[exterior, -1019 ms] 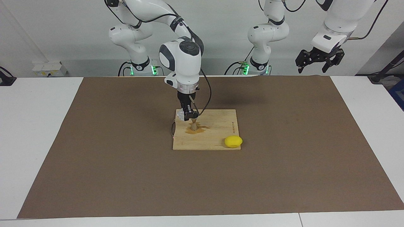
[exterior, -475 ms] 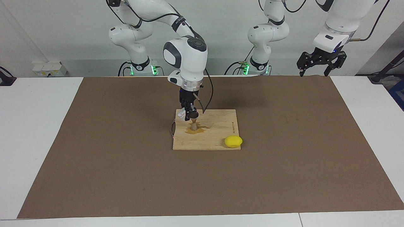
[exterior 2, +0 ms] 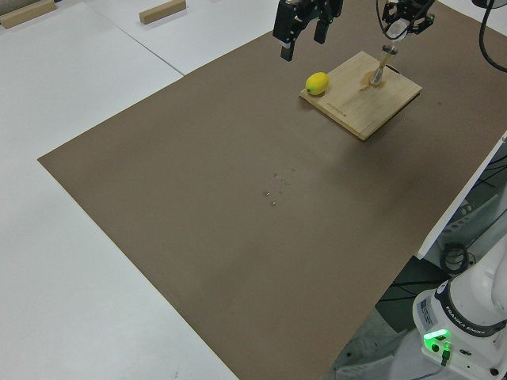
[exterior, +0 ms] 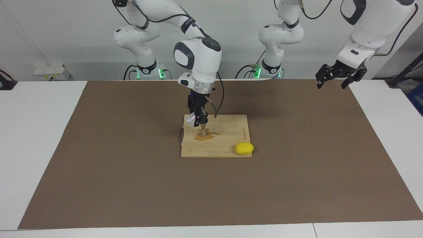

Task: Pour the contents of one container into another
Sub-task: 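Tilt the glass cup over the dark cup with the right gripper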

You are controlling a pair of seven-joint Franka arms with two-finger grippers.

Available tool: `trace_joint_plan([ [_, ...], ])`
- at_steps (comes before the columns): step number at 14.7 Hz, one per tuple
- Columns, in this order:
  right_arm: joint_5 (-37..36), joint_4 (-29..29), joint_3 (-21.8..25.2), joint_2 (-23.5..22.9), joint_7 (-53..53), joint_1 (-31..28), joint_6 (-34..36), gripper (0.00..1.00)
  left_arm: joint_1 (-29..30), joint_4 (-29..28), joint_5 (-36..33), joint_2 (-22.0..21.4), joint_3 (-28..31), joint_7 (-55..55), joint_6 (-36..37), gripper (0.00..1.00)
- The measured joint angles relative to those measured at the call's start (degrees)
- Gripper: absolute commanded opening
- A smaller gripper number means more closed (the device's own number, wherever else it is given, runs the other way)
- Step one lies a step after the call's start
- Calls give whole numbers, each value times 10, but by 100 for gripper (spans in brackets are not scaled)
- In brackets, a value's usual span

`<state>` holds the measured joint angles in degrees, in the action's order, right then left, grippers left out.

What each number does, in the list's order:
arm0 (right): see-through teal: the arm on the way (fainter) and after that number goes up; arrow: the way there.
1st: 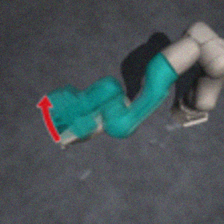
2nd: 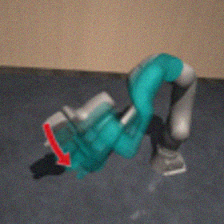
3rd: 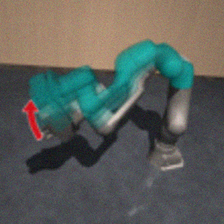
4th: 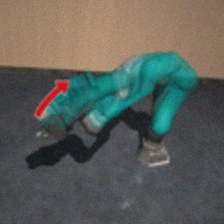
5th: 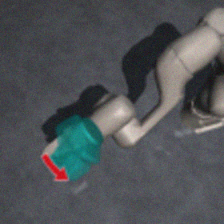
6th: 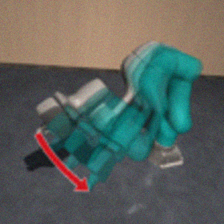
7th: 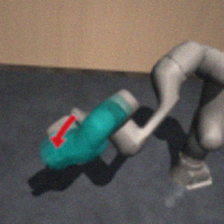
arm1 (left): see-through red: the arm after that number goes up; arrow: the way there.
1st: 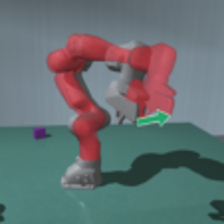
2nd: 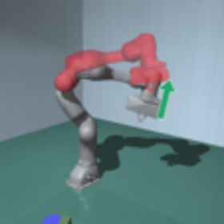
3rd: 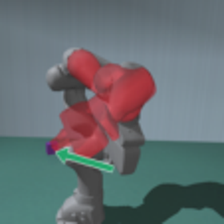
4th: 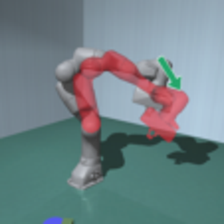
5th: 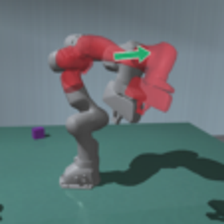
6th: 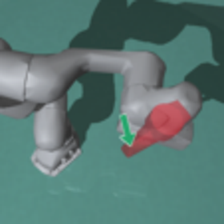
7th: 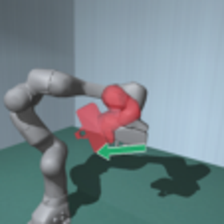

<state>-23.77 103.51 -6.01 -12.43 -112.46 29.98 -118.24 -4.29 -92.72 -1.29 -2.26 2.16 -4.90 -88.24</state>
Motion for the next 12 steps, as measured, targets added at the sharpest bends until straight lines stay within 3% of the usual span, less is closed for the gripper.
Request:
trace_joint_plan([
  [8, -25, 2, 1, 2, 0, 10, 4, 0, 8, 2, 3, 0, -10, 1, -8, 100],
  [12, 19, 4, 3, 1, 0, -8, 3, 0, 71, 0, 3, 3, -84, 16, -22, 100],
])
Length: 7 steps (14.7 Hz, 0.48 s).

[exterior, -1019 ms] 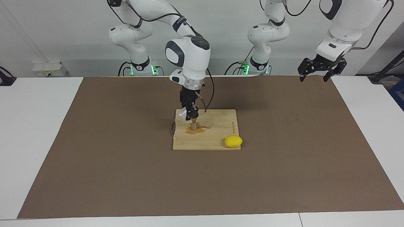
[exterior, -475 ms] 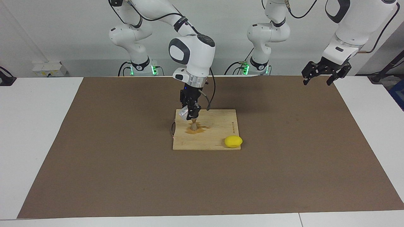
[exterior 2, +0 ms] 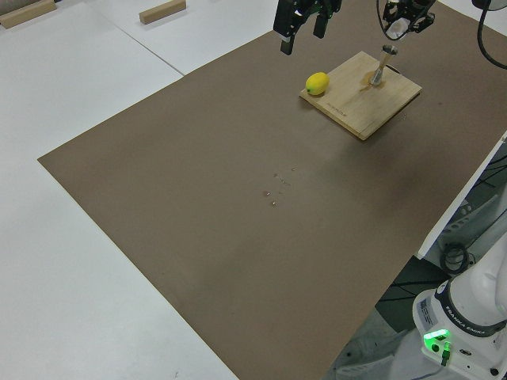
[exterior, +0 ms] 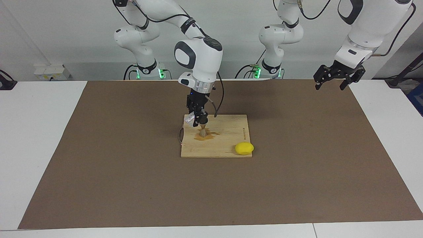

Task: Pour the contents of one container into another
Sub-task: 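Tilt the glass cup over the dark cup with the right gripper, then carry the glass cup back beside the board with the right gripper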

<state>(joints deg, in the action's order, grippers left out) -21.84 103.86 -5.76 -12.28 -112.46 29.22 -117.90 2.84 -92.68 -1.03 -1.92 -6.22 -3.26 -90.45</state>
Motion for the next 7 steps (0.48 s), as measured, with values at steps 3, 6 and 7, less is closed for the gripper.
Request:
trace_joint_plan([
  [3, 64, 1, 0, -2, 0, -17, -8, 0, 9, 0, 0, 7, -8, 3, -4, 100],
  [6, 124, 3, 1, -4, 0, -31, -19, 0, 12, -2, 2, 13, -8, 6, -5, 100],
  [7, 142, 3, 1, -5, 0, -37, -20, 0, 12, -2, 3, 15, -8, 7, -4, 100],
])
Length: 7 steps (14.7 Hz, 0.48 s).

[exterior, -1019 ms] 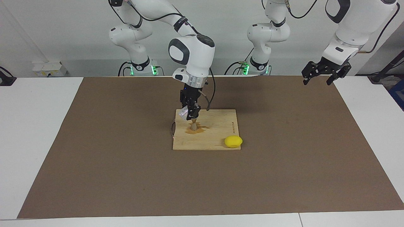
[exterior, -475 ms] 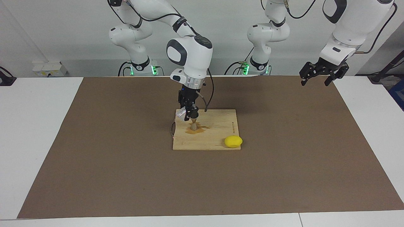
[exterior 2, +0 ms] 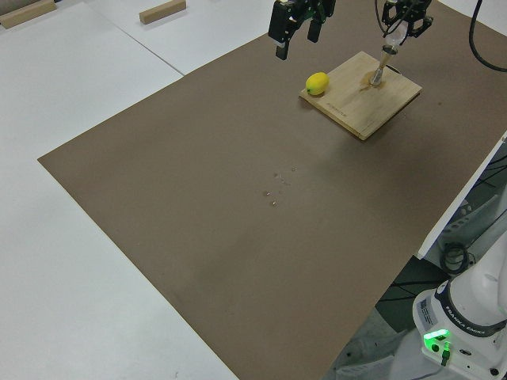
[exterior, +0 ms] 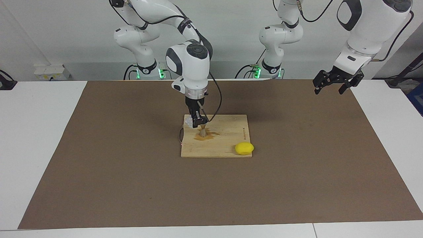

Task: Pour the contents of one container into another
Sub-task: 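Carry the glass cup back beside the board with the right gripper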

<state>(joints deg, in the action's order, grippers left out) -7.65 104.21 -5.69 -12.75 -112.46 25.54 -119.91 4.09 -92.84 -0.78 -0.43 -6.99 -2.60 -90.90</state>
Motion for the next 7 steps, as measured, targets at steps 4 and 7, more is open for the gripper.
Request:
trace_joint_plan([
  [4, 73, 2, 0, -2, 24, -31, 0, 0, 0, -3, 0, 4, -1, 6, 2, 100],
  [7, 151, 12, 1, -3, 59, -67, -3, 0, 0, -5, 0, 4, 0, 9, 2, 100],
])
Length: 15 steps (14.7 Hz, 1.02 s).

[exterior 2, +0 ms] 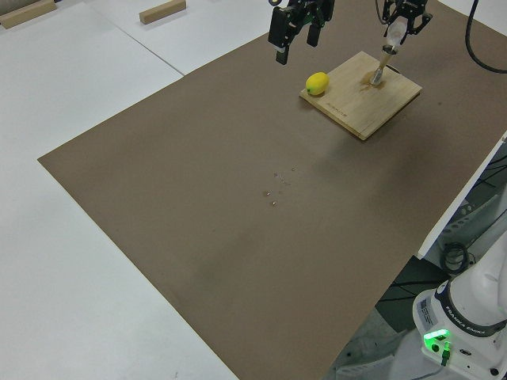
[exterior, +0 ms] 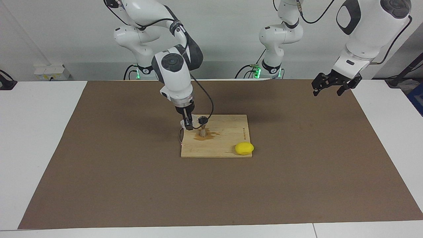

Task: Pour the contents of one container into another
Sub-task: 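Carry the glass cup back beside the board with the right gripper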

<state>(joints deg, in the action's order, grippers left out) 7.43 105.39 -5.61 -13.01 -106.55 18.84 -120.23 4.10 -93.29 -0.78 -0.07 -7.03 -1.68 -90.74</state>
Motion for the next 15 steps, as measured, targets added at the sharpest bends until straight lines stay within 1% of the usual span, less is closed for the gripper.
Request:
trace_joint_plan([
  [4, 131, 43, 1, 0, 111, -74, -31, 0, 0, 0, 0, 0, 0, 8, 0, 100],
  [7, 218, 82, 2, 0, 235, -134, -37, 0, -1, 0, 0, 0, -2, 9, 0, 100],
  [10, 255, 116, 2, 0, 326, -195, -39, 0, -2, 0, 0, 0, -3, 9, 0, 100],
  [13, 285, 134, 2, -3, 407, -246, -24, 0, -9, 0, 0, 0, 1, 10, 0, 100],
  [15, 297, 140, 2, -10, 460, -272, -9, 0, -22, 0, 0, 0, 14, 11, 0, 100],
])
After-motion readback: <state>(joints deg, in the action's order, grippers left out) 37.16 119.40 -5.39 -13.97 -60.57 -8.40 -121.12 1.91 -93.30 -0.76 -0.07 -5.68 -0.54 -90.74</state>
